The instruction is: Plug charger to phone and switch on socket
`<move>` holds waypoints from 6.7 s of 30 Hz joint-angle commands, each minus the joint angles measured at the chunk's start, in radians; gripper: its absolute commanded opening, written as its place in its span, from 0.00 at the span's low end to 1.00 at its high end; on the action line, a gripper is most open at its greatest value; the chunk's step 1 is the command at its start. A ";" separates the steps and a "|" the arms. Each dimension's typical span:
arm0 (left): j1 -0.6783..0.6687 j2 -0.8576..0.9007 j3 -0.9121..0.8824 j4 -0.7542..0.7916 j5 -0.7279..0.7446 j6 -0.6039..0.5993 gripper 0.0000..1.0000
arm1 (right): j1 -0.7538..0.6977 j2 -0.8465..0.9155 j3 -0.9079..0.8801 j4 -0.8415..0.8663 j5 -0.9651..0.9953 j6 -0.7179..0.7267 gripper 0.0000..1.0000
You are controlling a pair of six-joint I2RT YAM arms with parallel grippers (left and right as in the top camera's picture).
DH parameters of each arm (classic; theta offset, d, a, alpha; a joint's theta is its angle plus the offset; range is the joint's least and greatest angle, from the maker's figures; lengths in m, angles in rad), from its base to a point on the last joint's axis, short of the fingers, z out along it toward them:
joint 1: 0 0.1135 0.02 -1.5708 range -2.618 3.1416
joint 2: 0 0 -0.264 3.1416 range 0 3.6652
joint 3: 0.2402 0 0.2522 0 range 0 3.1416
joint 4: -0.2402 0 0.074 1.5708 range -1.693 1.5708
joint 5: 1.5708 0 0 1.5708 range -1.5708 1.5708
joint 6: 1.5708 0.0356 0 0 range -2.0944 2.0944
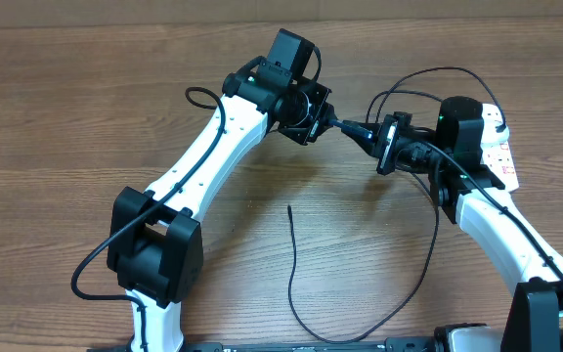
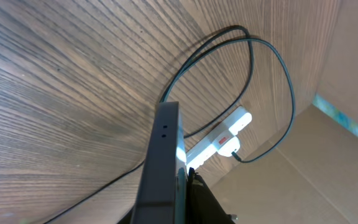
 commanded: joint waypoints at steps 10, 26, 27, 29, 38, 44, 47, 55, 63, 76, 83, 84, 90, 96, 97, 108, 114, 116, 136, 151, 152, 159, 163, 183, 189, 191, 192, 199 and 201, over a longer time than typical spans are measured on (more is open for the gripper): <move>-0.007 -0.017 0.020 -0.016 -0.014 0.079 0.04 | 0.007 -0.010 0.011 0.016 -0.050 0.138 0.24; 0.000 -0.017 0.020 -0.014 -0.017 0.087 0.04 | 0.007 -0.010 0.011 0.023 -0.042 0.115 0.78; 0.001 -0.017 0.020 -0.015 -0.017 0.087 0.04 | 0.007 -0.010 0.011 0.024 -0.042 0.115 0.82; 0.007 -0.017 0.020 -0.015 -0.016 0.092 0.04 | 0.007 -0.010 0.011 0.024 -0.042 0.093 0.88; 0.027 -0.017 0.020 -0.018 -0.014 0.107 0.04 | 0.007 -0.010 0.011 0.023 -0.043 -0.009 1.00; 0.043 -0.017 0.020 -0.026 -0.014 0.114 0.05 | 0.007 -0.010 0.011 0.023 -0.051 -0.047 1.00; 0.053 -0.017 0.020 -0.033 -0.013 0.125 0.04 | 0.007 -0.010 0.011 0.023 -0.051 -0.119 1.00; 0.089 -0.017 0.020 -0.071 0.021 0.211 0.04 | 0.007 -0.010 0.011 0.022 -0.052 -0.379 1.00; 0.133 -0.017 0.020 -0.109 0.059 0.379 0.04 | 0.007 -0.010 0.011 0.021 -0.070 -0.594 1.00; 0.222 -0.017 0.020 -0.160 0.278 0.665 0.04 | 0.007 -0.010 0.011 -0.238 -0.036 -0.976 1.00; 0.241 -0.017 0.020 -0.187 0.322 0.801 0.04 | 0.007 -0.010 0.011 -0.271 -0.023 -1.087 1.00; 0.243 -0.017 0.020 -0.194 0.329 0.816 0.04 | 0.007 -0.010 0.011 -0.272 -0.023 -1.106 1.00; 0.257 -0.017 0.020 -0.206 0.413 0.892 0.04 | 0.007 -0.010 0.011 -0.287 -0.022 -1.247 1.00; 0.285 -0.017 0.020 -0.204 0.492 0.890 0.04 | 0.007 -0.011 0.011 -0.366 0.069 -1.300 1.00; 0.290 -0.017 0.020 -0.203 0.506 0.882 0.04 | 0.007 -0.012 0.011 -0.381 0.098 -1.307 1.00; 0.322 -0.017 0.020 -0.099 0.563 0.835 0.04 | 0.007 -0.050 0.034 -0.524 0.253 -1.463 1.00; 0.322 -0.017 0.020 -0.055 0.563 0.801 0.04 | 0.027 -0.053 0.105 -0.662 0.359 -1.537 1.00; 0.322 -0.017 0.020 -0.038 0.563 0.784 0.04 | 0.043 -0.054 0.146 -0.721 0.394 -1.565 1.00; 0.348 -0.017 0.020 0.019 0.563 0.767 0.04 | 0.453 -0.053 0.322 -0.958 0.782 -1.672 0.99; 0.353 -0.017 0.020 0.020 0.553 0.767 0.04 | 0.628 0.043 0.322 -0.940 0.893 -1.494 0.99; 0.356 -0.017 0.020 0.020 0.552 0.768 0.04 | 0.629 0.056 0.322 -0.940 0.893 -1.487 0.99; 0.395 -0.017 0.020 0.019 0.528 0.768 0.04 | 0.633 0.122 0.362 -0.953 0.890 -1.453 0.99; 0.419 -0.017 0.020 0.019 0.526 0.768 0.04 | 0.651 0.155 0.402 -0.970 0.892 -1.450 0.99; 0.502 -0.017 0.020 0.014 0.499 0.814 0.04 | 0.674 0.299 0.485 -1.021 0.968 -1.316 0.99; 0.542 -0.017 0.020 -0.016 0.500 0.818 0.04 | 0.674 0.304 0.485 -1.019 0.968 -1.316 0.99; 0.550 -0.017 0.020 -0.035 0.504 0.829 0.04 | 0.676 0.304 0.485 -1.019 0.968 -1.316 0.99; 0.552 -0.017 0.020 -0.042 0.504 0.834 0.04 | 0.680 0.304 0.485 -1.019 0.969 -1.316 0.99; 0.552 -0.017 0.020 -0.043 0.504 0.843 0.04 | 0.707 0.321 0.485 -1.015 0.969 -1.316 0.99; 0.552 -0.017 0.020 -0.043 0.503 0.843 0.04 | 0.706 0.331 0.485 -1.015 0.969 -1.317 0.99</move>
